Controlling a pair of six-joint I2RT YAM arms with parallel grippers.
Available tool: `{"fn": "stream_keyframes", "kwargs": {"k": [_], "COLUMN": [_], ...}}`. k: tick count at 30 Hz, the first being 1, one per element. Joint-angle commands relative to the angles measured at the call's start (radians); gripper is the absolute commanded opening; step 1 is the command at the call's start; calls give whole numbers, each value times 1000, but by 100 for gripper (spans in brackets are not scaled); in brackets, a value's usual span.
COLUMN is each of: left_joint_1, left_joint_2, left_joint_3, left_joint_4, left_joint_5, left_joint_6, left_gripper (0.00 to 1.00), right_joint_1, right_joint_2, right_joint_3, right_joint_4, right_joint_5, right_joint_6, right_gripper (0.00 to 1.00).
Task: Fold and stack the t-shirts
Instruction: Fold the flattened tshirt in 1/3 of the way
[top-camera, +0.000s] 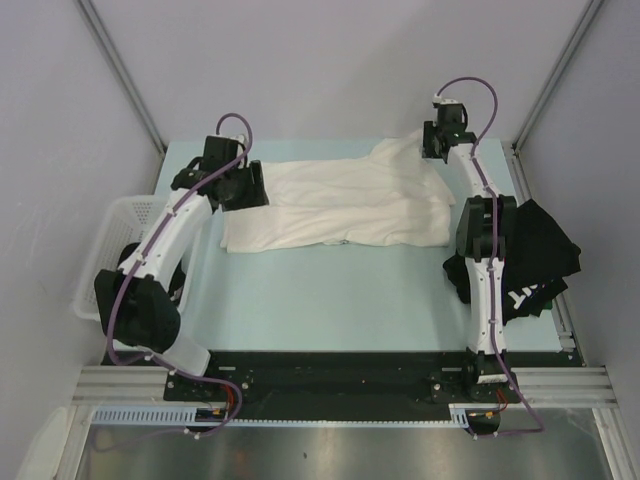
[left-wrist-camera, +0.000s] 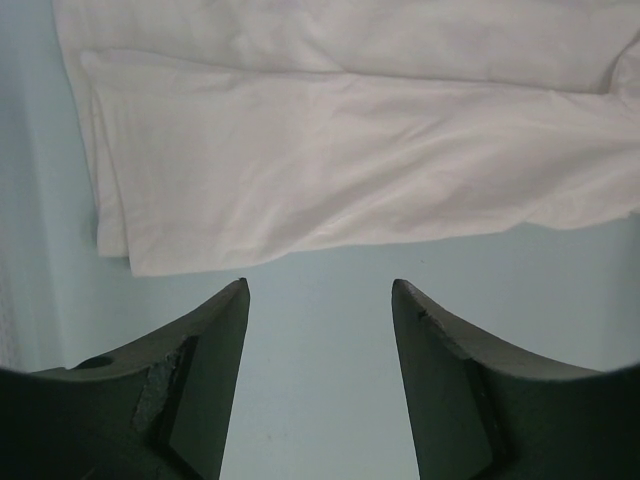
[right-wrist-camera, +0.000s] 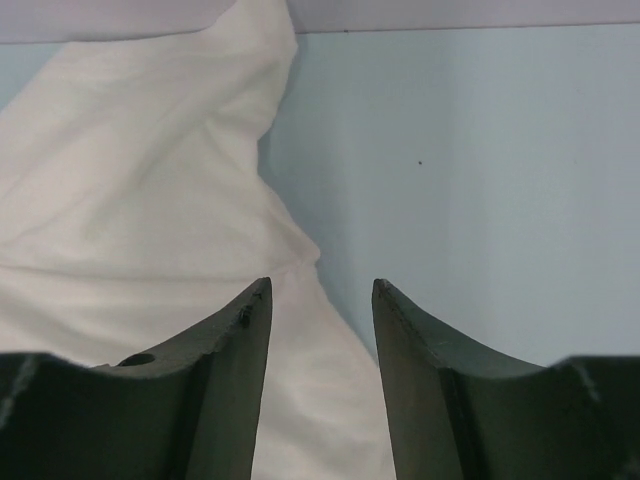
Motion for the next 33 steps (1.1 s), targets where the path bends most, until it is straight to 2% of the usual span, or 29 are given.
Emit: {"fn": "stream_keyframes", "kwargs": {"k": [1,8,19,23,33], "left_joint_1": [-4,-24,-41,-42,-45], "left_joint_2": [-78,-150,-184,-185,-179], "left_joint_3": [-50,-140,-162,-154,-125], "left_joint_4": [63,79,73,68,66], "left_joint_5": [-14,-25,-55,-58,-43], "left_joint_6": [10,10,11,11,13], "left_gripper": [65,66,67,68,68], "right_joint_1": [-33,-61,-61,-61,-61], "right_joint_2": [31,80,139,174,205], "right_joint_3": [63,78,48,72,92], "right_joint_4": [175,301,468,490,471], "right_joint_5": [-63,-165,-265,-291,-305], "right_joint_6": [19,73,215,294,341], "right_gripper": [51,55,56,56,53]}}
